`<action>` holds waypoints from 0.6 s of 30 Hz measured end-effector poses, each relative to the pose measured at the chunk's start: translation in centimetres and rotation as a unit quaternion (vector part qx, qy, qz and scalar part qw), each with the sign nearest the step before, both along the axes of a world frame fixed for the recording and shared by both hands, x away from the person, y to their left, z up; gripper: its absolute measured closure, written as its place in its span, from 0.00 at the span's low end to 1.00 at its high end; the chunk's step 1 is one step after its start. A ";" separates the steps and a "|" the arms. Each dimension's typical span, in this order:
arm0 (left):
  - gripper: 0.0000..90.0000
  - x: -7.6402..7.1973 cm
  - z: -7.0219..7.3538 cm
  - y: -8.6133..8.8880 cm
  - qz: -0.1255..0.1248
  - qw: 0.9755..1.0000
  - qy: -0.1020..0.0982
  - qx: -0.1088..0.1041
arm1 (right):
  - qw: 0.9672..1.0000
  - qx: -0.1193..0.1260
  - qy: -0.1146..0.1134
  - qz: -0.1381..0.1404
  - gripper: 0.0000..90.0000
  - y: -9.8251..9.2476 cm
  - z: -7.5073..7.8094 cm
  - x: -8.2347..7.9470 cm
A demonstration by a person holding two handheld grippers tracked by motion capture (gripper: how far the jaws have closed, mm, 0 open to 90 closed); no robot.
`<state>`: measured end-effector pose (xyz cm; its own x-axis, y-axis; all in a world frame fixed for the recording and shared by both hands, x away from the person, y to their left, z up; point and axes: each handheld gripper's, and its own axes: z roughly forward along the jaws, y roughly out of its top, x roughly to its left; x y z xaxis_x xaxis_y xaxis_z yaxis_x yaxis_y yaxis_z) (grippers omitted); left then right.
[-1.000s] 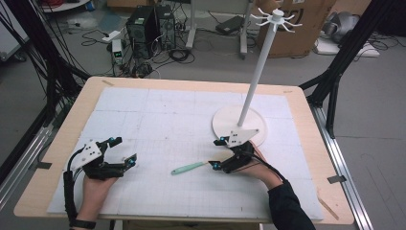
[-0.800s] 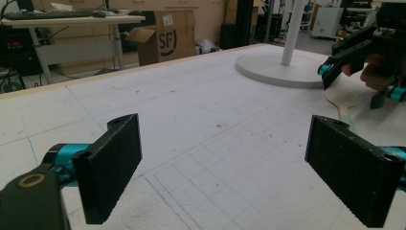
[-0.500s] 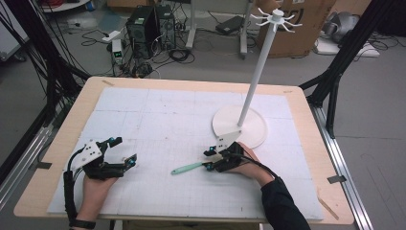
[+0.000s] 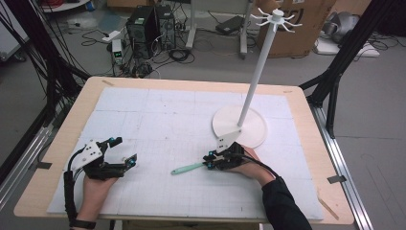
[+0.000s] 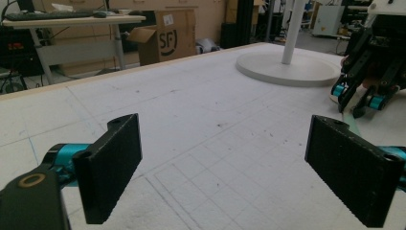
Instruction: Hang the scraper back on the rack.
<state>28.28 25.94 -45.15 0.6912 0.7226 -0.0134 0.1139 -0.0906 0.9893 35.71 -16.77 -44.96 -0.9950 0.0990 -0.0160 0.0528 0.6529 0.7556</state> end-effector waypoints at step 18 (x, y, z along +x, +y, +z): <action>0.14 0.0 0.0 0.0 0.000 1.000 0.001 0.000 | 1.000 -0.016 -0.019 -0.002 0.91 0.2 0.3 -0.4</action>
<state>28.29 25.95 -45.15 0.6905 0.7232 -0.0142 0.1152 -0.0906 0.9892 35.31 -16.57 -44.62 -0.9932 0.1013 -0.0570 0.0269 0.6768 0.7357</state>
